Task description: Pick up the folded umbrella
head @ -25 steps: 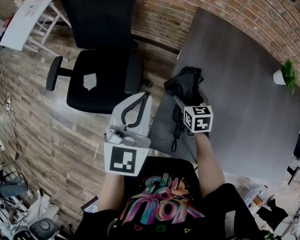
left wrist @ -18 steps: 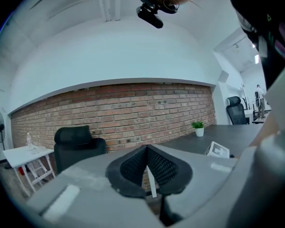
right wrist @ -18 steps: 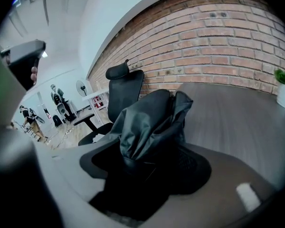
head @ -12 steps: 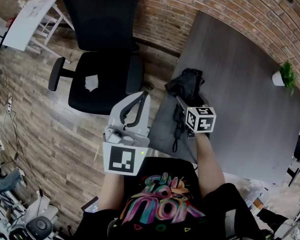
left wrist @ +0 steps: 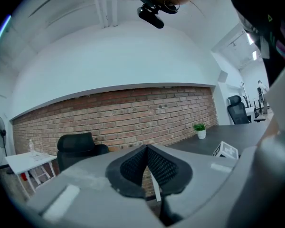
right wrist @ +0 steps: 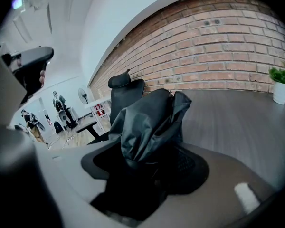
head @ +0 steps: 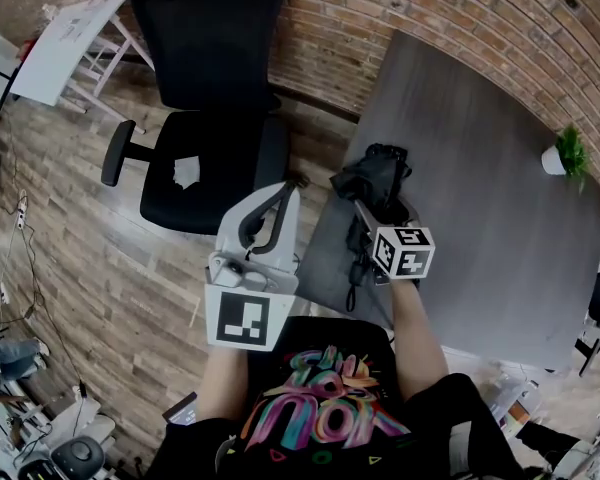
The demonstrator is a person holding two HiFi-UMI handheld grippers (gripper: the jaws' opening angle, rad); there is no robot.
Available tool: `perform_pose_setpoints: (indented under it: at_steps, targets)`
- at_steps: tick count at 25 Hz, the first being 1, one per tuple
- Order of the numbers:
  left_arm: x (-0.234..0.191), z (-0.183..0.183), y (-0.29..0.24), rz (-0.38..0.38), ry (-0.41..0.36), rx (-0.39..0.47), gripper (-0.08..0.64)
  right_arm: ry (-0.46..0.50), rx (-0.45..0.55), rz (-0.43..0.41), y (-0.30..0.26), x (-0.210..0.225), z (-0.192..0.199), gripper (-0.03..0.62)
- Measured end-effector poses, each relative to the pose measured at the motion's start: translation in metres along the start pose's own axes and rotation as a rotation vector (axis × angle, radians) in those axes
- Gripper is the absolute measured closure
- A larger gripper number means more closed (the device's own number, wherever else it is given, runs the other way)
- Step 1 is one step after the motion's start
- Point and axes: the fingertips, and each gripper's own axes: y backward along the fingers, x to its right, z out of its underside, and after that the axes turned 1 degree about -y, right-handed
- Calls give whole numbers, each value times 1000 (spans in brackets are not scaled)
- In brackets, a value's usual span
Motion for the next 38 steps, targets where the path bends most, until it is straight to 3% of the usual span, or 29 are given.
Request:
perform_pose_setpoints:
  at_steps: [8,16,31,38]
  targets:
    - [1,-15,4,4,-13,33,560,-1,65,-3,27,-9,-19,298]
    - [12,-36,-5,43,-7,85,560,-5,213,11,68,-10,-69,298]
    - [51,-51,-29,158,36,127,560,126,465,25,178,-28,-147,298]
    - [70,-52,-38,211,52,131,559,167,568,99,237,-20,-160,298]
